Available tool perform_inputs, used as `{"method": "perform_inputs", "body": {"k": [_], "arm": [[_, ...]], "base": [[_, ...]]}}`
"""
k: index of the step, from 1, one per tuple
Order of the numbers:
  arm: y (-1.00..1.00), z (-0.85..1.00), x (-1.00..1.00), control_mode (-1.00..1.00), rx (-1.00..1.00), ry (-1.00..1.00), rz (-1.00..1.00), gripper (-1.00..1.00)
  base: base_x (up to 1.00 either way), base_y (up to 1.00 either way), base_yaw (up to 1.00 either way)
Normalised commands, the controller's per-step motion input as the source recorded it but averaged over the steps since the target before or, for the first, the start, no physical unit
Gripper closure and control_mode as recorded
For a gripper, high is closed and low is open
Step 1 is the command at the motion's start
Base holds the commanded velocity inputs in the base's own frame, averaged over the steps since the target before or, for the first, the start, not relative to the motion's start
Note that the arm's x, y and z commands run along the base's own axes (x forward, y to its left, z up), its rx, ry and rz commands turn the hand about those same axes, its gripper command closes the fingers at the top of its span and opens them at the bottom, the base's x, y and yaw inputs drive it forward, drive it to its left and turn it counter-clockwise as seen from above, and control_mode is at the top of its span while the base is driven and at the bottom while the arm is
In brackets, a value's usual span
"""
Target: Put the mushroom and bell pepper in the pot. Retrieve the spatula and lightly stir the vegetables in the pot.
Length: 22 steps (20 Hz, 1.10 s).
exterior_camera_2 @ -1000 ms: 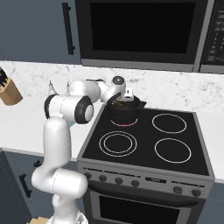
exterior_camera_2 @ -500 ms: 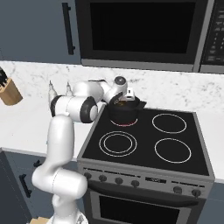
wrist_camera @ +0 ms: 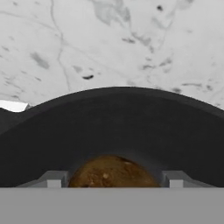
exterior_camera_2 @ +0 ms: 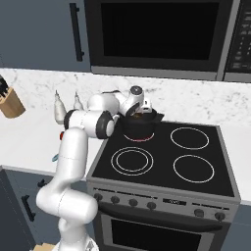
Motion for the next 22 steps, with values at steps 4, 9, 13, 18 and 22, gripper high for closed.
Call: {"method": "perform_inputs", "body": {"k": [4, 9, 13, 18, 22], "arm": [[-0.04, 0.0, 0.03, -1.0, 0.0, 0.0, 0.0, -1.0], [0.0, 0.0, -0.16, -1.0, 0.0, 0.0, 0.0, -1.0], [0.0, -0.04, -0.69, -1.0, 0.0, -0.01, 0.0, -1.0], [0.0, 0.0, -0.88, -1.0, 0.02, -0.15, 0.0, -1.0], [0.0, 0.17, -0.98, -1.0, 0.05, -0.27, 0.0, -1.0]], "base": [[0.0, 0.0, 0.0], [0.0, 0.0, 0.0], [0.0, 0.0, 0.0], [0.0, 0.0, 0.0], [0.0, 0.0, 0.0]]}}
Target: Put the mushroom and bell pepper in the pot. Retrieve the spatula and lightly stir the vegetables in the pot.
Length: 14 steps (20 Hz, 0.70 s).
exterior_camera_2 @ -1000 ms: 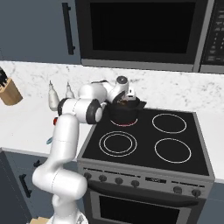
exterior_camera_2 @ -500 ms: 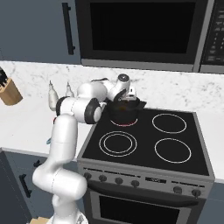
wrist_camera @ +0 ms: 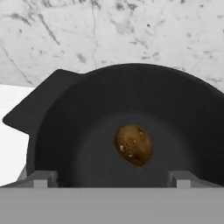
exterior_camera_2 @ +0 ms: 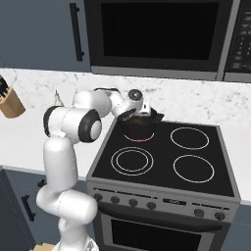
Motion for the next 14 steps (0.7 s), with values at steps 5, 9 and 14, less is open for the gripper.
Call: {"method": "perform_inputs", "body": {"k": [5, 9, 14], "arm": [[0.07, 0.42, -0.87, -1.0, 0.07, -0.31, 0.0, -1.0], [0.27, 0.68, -0.63, -1.0, 0.1, -0.2, 0.0, -1.0], [0.52, 0.5, -0.49, -1.0, 0.01, -0.02, 0.01, -1.0]], "base": [[0.0, 0.0, 0.0], [0.0, 0.0, 0.0], [0.0, 0.0, 0.0]]}}
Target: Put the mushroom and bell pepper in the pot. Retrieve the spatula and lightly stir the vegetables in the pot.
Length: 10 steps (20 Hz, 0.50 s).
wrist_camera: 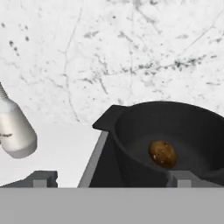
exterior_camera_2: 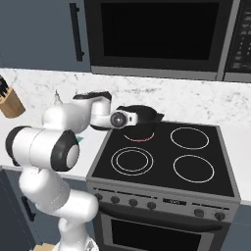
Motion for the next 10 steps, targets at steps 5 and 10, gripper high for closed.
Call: {"method": "perform_inputs", "body": {"k": [5, 10], "arm": [[0.41, 0.82, -0.5, -1.0, 0.0, 0.03, 0.06, -1.0], [0.36, 0.81, -0.46, -1.0, -0.08, 0.12, 0.05, -1.0]], "base": [[0.0, 0.0, 0.0], [0.0, 0.0, 0.0]]}}
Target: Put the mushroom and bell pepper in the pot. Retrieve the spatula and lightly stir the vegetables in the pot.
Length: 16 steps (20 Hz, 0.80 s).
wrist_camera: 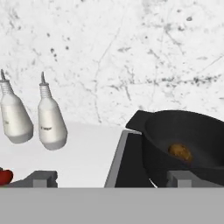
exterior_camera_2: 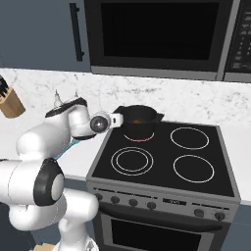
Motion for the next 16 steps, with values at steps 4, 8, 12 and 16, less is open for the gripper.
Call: {"method": "perform_inputs", "body": {"k": [4, 8, 12, 16], "arm": [[0.48, 0.27, -0.01, -1.0, -0.23, 0.33, 0.0, -1.0], [0.45, 0.37, -0.03, -1.0, -0.22, 0.3, 0.01, -1.0], [0.35, 0.54, -0.03, -1.0, -0.11, 0.28, 0.02, -1.0], [0.12, 0.04, 0.0, -1.0, -0.02, 0.12, 0.02, -1.0]], "base": [[0.0, 0.0, 0.0], [0.0, 0.0, 0.0], [0.0, 0.0, 0.0], [0.0, 0.0, 0.0]]}}
